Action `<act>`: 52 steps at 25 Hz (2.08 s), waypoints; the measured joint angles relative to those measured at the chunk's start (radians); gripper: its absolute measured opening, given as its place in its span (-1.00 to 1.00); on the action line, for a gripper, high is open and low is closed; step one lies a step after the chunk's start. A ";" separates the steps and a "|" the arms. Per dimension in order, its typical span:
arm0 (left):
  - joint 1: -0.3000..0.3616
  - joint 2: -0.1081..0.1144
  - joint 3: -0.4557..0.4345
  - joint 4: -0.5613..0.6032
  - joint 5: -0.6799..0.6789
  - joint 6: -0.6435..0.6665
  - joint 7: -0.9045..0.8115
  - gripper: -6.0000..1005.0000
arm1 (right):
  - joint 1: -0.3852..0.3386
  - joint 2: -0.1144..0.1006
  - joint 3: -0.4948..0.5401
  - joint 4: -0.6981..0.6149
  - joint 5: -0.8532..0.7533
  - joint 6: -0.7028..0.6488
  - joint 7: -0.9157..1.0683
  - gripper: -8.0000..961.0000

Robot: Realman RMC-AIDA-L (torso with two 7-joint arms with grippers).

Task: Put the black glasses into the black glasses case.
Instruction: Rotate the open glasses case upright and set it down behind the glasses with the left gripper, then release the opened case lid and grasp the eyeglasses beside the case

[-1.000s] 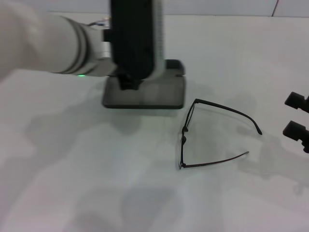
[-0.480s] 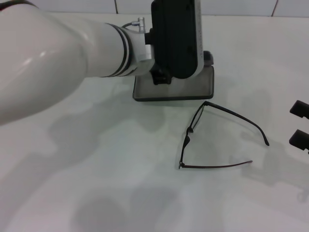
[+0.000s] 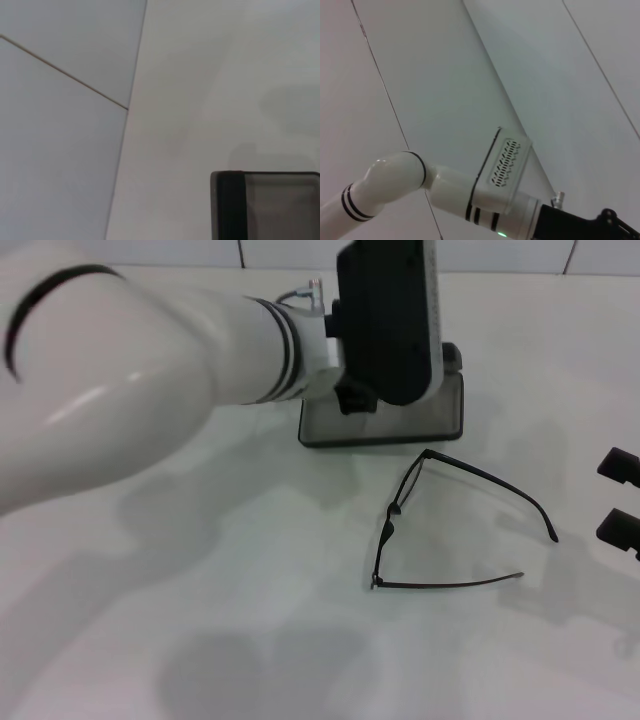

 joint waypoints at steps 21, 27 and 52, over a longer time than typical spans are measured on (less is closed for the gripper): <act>-0.042 0.002 0.059 -0.060 0.003 0.001 -0.083 -0.39 | -0.002 -0.001 0.000 0.000 -0.001 0.003 0.000 0.76; -0.041 0.002 0.056 -0.068 0.002 -0.004 -0.085 -0.37 | 0.000 -0.002 0.000 0.000 -0.001 0.003 0.000 0.76; 0.355 0.010 -0.435 0.355 -1.108 0.215 0.377 -0.37 | 0.086 -0.007 -0.024 -0.447 -0.331 0.011 0.157 0.75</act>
